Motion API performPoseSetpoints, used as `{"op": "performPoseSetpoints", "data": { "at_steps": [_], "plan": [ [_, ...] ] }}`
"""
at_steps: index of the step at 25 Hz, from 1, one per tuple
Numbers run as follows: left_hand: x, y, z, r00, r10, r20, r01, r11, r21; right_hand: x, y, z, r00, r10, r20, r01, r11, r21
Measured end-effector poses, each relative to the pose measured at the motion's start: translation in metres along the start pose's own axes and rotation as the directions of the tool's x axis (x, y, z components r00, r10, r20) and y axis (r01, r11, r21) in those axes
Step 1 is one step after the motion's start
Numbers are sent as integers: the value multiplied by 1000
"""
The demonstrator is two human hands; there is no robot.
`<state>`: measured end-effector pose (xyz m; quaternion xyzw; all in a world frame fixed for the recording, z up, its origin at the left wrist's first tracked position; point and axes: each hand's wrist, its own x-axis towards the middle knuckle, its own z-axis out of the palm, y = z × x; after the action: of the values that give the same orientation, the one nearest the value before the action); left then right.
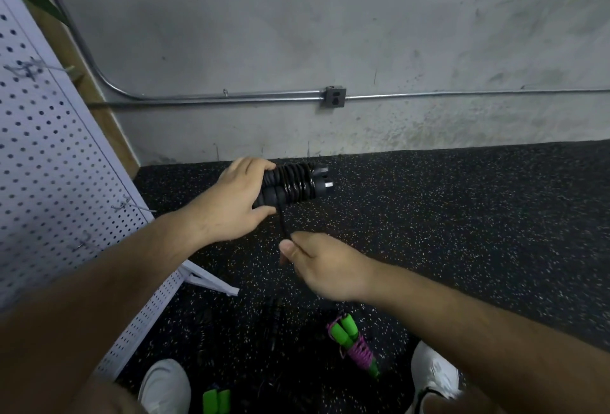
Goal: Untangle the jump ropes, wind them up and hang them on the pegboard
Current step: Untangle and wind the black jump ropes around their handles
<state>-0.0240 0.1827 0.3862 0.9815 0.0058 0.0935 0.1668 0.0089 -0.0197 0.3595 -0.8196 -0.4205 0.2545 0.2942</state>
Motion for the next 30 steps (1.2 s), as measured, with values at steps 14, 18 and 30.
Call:
{"op": "performPoseSetpoints", "data": {
  "at_steps": [14,18,30],
  "plan": [
    [-18,27,29,926,366,94,-366,930,-9,2,9,-115,797,-398,-454,12,763,-646],
    [-34,57,12,921,389,-9,-387,913,-128,14,40,-123,892,-157,-423,71,975,-212],
    [17,-13,-3,967,113,-227,-85,988,131,33,-10,-2,997,68,-47,-62,991,121]
  ]
}}
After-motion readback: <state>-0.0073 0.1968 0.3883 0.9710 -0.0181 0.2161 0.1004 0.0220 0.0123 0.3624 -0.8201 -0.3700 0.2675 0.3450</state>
